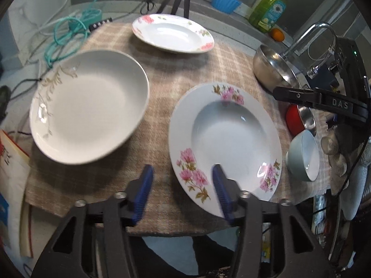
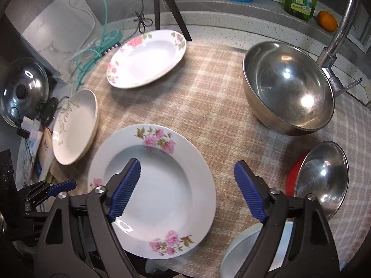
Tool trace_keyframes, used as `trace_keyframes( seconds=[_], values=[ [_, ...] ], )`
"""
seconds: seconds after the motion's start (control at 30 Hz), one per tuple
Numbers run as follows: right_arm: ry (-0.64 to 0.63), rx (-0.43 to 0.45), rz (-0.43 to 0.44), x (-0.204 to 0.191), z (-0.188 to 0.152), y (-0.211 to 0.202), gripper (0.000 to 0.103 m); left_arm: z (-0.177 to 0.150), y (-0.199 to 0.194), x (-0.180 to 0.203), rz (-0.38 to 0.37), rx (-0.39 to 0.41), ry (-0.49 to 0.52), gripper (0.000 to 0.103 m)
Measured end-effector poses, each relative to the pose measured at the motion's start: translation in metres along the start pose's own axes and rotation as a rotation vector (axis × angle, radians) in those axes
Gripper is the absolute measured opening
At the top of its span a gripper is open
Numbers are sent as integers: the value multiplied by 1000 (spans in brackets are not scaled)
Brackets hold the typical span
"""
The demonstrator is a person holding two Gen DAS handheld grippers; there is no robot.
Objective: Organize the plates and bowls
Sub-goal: 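Move both tools to the rose-pattern plate and close both on its rim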
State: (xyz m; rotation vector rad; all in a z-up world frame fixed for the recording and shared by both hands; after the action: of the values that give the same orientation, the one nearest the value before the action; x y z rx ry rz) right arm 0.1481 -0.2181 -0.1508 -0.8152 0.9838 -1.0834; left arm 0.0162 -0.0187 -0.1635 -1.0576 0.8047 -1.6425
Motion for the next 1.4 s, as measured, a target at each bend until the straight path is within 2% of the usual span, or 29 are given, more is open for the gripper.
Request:
trace_keyframes(
  seconds=[0.07,0.17,0.37,0.6,0.7,0.77,0.97,1.13,1.27,1.33,1.4],
  values=[
    [24,16,27,-2,2,-6,89,8,-9,-5,7,31,-4,74],
    [45,20,53,-8,8,-8,89,24,-17,-16,17,40,-13,81],
    [30,46,54,-25,21,-10,89,57,-23,-39,57,73,-22,81],
    [42,144,69,-37,42,-18,89,102,-30,-71,26,101,-53,81],
    [67,179,91,-38,52,-21,89,119,-29,-77,61,114,-19,81],
    [67,169,98,-41,59,-18,89,133,-24,-80,67,111,8,81],
    [61,121,31,-44,76,-3,89,172,-9,-90,24,103,10,79],
    [91,124,55,-37,93,2,89,198,7,-94,25,94,23,77],
    [97,113,62,-32,107,13,89,210,26,-99,8,56,21,68],
    [102,101,61,-28,113,23,87,215,36,-106,-3,36,1,67],
    [116,70,62,-22,118,35,77,220,46,-112,-22,11,-20,66]
  ],
)
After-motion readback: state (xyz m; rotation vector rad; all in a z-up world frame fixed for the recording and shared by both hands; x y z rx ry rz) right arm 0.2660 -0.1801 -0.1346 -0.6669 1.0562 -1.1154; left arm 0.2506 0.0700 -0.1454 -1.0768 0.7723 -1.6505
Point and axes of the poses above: each gripper's, at about its wrist camera, not at the fingertips, and y roughly the way its jaws point, x to its right, z to its top, the point moved 3 cm from there along y, roughly the way its jaws point, and after that the axes turned 5 degrees about y, right-handed, at the moved point
